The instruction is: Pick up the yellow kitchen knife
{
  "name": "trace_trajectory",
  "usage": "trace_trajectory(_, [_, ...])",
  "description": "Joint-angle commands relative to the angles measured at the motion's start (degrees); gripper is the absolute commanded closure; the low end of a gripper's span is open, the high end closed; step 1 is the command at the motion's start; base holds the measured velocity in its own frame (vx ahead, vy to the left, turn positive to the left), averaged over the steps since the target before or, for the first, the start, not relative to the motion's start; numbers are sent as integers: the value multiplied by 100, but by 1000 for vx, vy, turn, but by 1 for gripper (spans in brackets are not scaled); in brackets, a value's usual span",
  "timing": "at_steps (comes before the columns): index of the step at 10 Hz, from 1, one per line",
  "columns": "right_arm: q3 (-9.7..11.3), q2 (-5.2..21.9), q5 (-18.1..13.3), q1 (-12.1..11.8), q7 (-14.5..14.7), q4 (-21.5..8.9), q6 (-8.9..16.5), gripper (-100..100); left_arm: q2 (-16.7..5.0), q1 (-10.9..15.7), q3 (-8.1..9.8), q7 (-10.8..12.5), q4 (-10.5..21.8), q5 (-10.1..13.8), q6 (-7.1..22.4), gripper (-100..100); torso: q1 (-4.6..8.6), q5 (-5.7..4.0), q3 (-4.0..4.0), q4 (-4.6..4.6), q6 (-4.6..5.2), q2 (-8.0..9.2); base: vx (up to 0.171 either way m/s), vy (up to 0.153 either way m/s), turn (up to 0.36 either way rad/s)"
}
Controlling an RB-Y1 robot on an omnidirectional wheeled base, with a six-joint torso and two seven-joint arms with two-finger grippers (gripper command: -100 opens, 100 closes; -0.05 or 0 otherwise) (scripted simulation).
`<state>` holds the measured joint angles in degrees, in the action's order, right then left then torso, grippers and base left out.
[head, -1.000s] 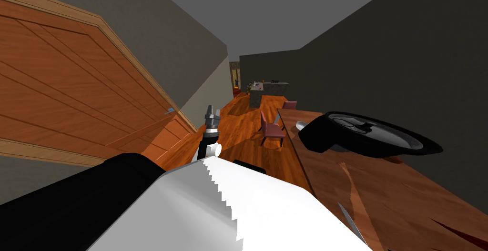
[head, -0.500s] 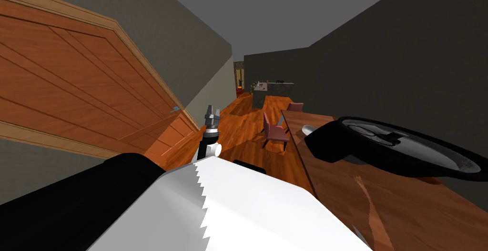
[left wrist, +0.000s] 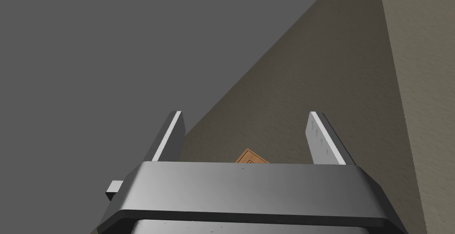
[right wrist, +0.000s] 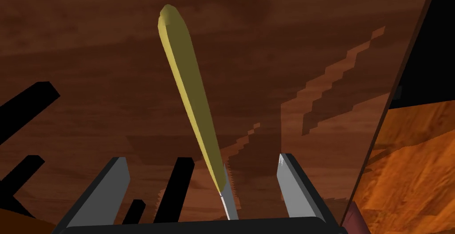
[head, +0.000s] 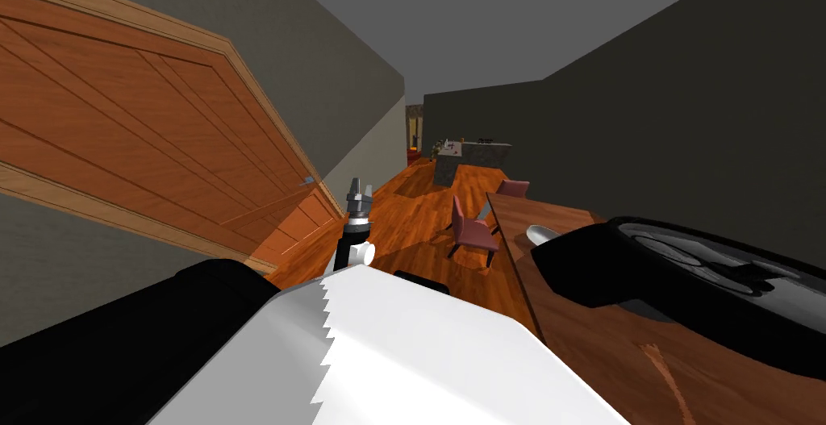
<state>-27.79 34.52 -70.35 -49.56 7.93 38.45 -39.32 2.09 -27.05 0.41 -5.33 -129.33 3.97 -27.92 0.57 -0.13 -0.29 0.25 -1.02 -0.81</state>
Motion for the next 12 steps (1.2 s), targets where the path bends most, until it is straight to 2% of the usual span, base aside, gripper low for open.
trace_trajectory(1, [72, 78, -177, 52, 77, -286, -31, -100, 0, 0, 0, 0, 0, 0, 0, 0, 0, 0, 0, 0, 0, 0, 87, 1, 222])
trace_trajectory(2, [72, 78, -177, 52, 77, -318, -31, -100, 0, 0, 0, 0, 0, 0, 0, 0, 17, -2, -1, 8, -27, -11, 74, 8, 95])
trace_trajectory(3, [156, 127, -366, 76, 160, -631, -55, -100, 0, 0, 0, 0, 0, 0, 0, 0, 22, -2, -2, 13, -39, -17, 90, 10, 218])
trace_trajectory(5, [243, 162, -532, 115, 231, -894, -79, -100, 0, 0, 0, 0, 0, 0, 0, 0, 43, -8, -12, 27, -89, -51, 106, 12, 202])
trace_trajectory(6, [220, 132, -481, 52, 188, -800, -58, -100, 0, 0, 0, 0, 0, 0, 0, 0, 49, -9, -18, 31, -107, -68, 48, 7, 22])
trace_trajectory(7, [226, 134, -492, 52, 185, -810, -59, 0, 0, 0, 0, 0, 0, 0, 0, 0, 53, -10, -13, 33, -107, -58, 7, 1, -4])
trace_trajectory(8, [303, 145, -408, 188, -1, -978, 31, -100, 0, 0, 0, 0, 0, 0, 0, 0, 55, -11, -6, 36, -106, -46, -100, 39, 213])
trace_trajectory(10, [355, 152, -353, 278, -125, -1090, 90, -100, 1, 3, -1, 0, 0, 0, 1, 0, 33, -6, 33, 52, -111, 22, -187, 96, 204])
trace_trajectory(12, [459, 167, -243, 458, -374, -1316, 209, -100, 1, 3, -1, 0, 1, 0, 1, 0, 40, -7, 45, 56, -109, 42, -217, 74, 227])
